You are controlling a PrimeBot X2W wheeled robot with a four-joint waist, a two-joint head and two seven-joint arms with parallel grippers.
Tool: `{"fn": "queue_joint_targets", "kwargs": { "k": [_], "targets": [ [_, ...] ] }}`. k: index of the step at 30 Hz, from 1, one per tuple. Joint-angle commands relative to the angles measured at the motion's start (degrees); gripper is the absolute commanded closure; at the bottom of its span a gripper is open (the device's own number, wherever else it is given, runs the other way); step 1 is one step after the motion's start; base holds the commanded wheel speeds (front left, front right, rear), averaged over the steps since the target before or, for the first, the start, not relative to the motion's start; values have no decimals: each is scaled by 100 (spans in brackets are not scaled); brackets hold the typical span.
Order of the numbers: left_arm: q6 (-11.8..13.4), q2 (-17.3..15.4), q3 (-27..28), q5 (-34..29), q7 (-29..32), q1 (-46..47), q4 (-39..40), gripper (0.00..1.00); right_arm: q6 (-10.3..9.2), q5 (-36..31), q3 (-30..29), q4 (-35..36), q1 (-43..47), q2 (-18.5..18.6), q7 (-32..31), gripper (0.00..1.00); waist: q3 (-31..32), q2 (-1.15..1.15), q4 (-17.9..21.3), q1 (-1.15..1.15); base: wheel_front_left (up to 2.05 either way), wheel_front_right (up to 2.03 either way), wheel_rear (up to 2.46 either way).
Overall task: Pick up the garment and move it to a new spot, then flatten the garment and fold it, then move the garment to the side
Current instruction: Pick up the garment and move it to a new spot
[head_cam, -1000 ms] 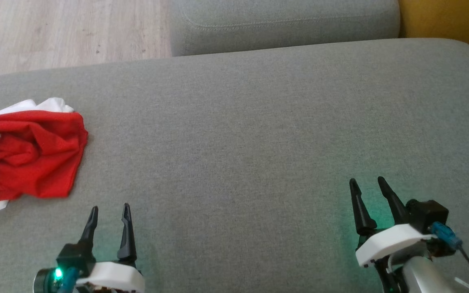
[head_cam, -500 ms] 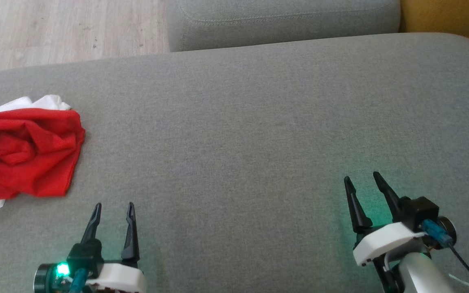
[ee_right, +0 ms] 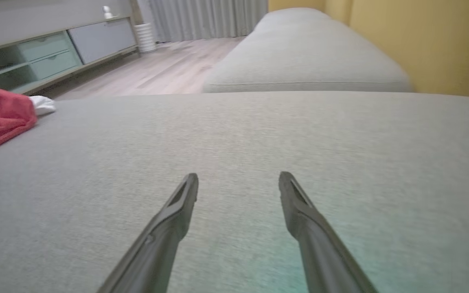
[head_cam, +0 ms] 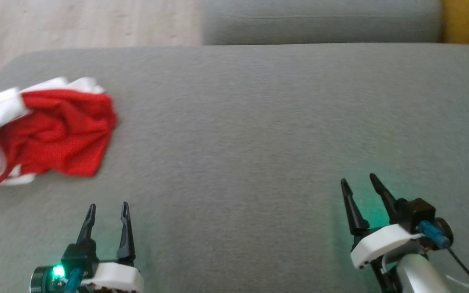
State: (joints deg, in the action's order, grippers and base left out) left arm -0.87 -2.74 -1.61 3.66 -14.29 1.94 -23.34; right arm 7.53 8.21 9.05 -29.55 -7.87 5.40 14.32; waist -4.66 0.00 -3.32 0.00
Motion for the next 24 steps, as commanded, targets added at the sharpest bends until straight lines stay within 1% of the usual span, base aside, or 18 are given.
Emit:
{"fn": "queue_joint_targets", "kwargs": {
  "k": [1,7,12,15,19,21,24],
  "targets": [
    [44,-25,206,32,-71,138,133,0,-4,54,182,153,-142,43,68,0,-45,0,-442,0,0,0,0],
    [69,-18,374,150,-71,-12,31,0,-4,163,618,85,-245,39,68,0,-150,0,-1334,0,0,0,0],
    [131,-15,554,302,-71,-176,31,0,-4,269,1105,0,-443,30,68,0,-230,0,-1794,0,0,0,0],
    [148,-15,719,517,-71,-226,44,0,-4,321,1309,-21,-544,19,68,0,-279,0,-1893,0,0,0,0],
    [95,-15,903,576,-71,-157,169,0,-4,376,1481,-26,-631,67,68,0,-374,0,-1872,0,0,0,0],
    [27,-14,1027,547,-71,-39,354,0,-4,396,1536,-1,-666,132,68,0,-469,0,-1817,0,0,0,0],
    [-173,-75,1251,430,-71,289,727,0,-4,418,1543,66,-727,248,68,0,-655,0,-1723,0,0,0,0]
  ]
}}
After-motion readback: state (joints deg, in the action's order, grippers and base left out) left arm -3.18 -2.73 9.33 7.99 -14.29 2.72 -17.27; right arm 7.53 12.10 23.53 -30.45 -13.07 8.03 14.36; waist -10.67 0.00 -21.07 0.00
